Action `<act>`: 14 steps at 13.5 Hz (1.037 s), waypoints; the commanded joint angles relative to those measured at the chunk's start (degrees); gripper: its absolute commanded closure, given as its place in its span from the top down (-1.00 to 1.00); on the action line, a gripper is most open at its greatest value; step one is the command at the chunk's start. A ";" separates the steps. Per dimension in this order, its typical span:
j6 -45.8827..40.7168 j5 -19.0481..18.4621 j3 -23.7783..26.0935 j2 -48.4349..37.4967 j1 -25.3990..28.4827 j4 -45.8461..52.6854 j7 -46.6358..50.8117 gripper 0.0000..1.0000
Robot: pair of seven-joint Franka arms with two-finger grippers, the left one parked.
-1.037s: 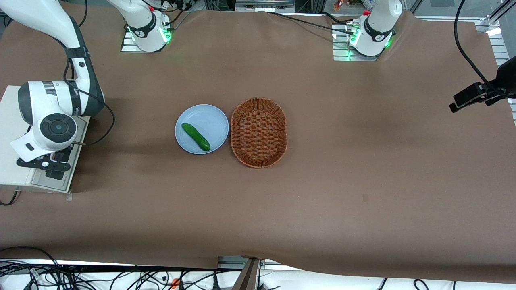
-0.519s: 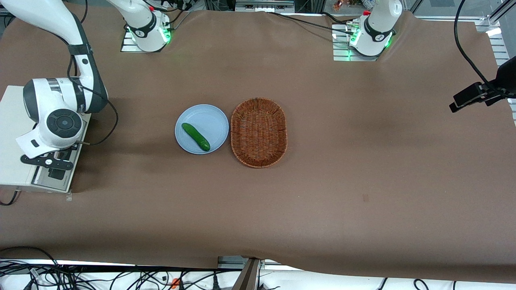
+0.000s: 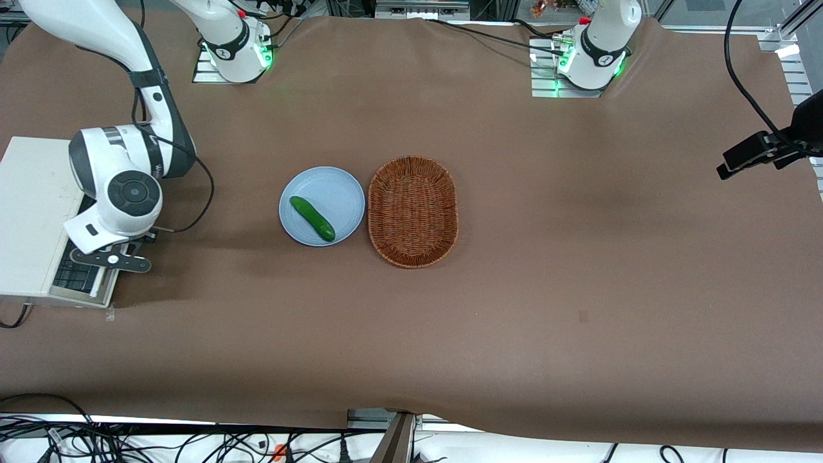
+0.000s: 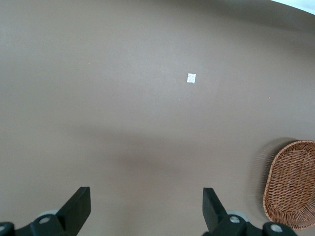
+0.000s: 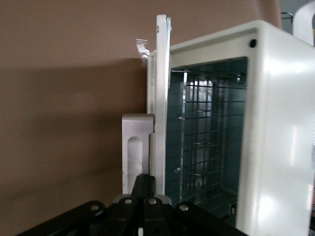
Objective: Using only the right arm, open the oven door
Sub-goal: 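Pull the door handle outward and down with the right gripper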
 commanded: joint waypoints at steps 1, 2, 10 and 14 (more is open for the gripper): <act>6.99 -0.28 -1.16 5.71 -1.55 -0.76 1.00 -1.00; 8.57 -0.28 -1.16 6.68 -1.64 -0.76 1.00 -1.00; 13.16 5.57 0.76 9.41 -1.82 -0.76 0.39 -1.00; 9.84 22.27 6.13 9.06 -1.64 1.42 -0.32 -1.00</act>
